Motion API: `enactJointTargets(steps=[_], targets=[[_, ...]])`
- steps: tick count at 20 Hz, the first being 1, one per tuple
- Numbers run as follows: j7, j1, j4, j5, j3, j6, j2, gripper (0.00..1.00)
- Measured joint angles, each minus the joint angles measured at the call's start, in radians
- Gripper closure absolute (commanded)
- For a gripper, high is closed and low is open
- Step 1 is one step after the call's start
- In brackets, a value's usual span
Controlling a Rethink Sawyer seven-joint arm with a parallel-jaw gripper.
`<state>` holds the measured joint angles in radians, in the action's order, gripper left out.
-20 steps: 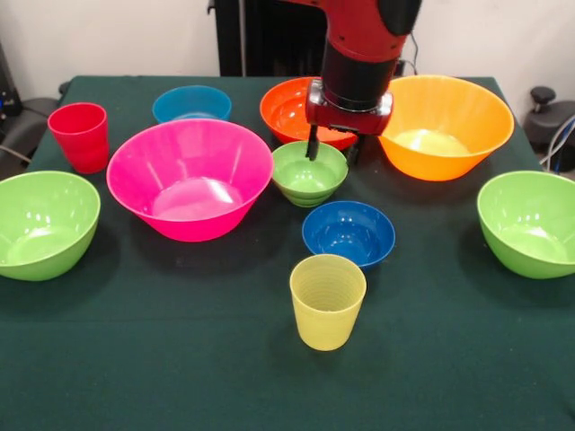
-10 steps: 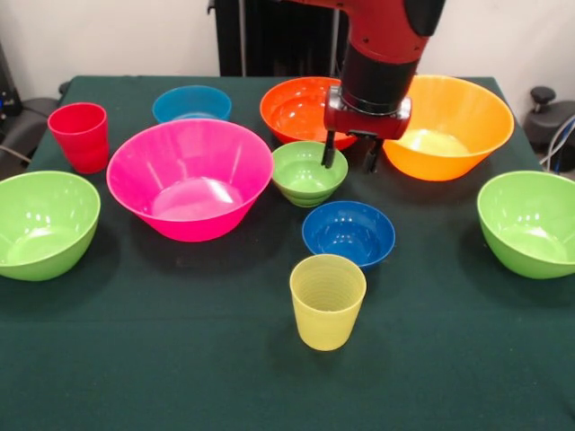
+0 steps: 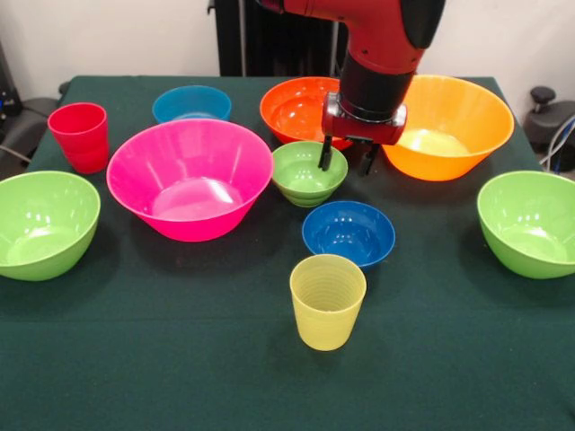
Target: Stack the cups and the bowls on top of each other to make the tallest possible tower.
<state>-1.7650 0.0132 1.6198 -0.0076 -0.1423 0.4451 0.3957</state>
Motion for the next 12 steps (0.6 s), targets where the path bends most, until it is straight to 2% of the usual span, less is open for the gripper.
enactJointTargets(steps=[12], targets=[[0.000,-0.023,0.000,0.000,-0.035,-0.008,-0.038,0.00]])
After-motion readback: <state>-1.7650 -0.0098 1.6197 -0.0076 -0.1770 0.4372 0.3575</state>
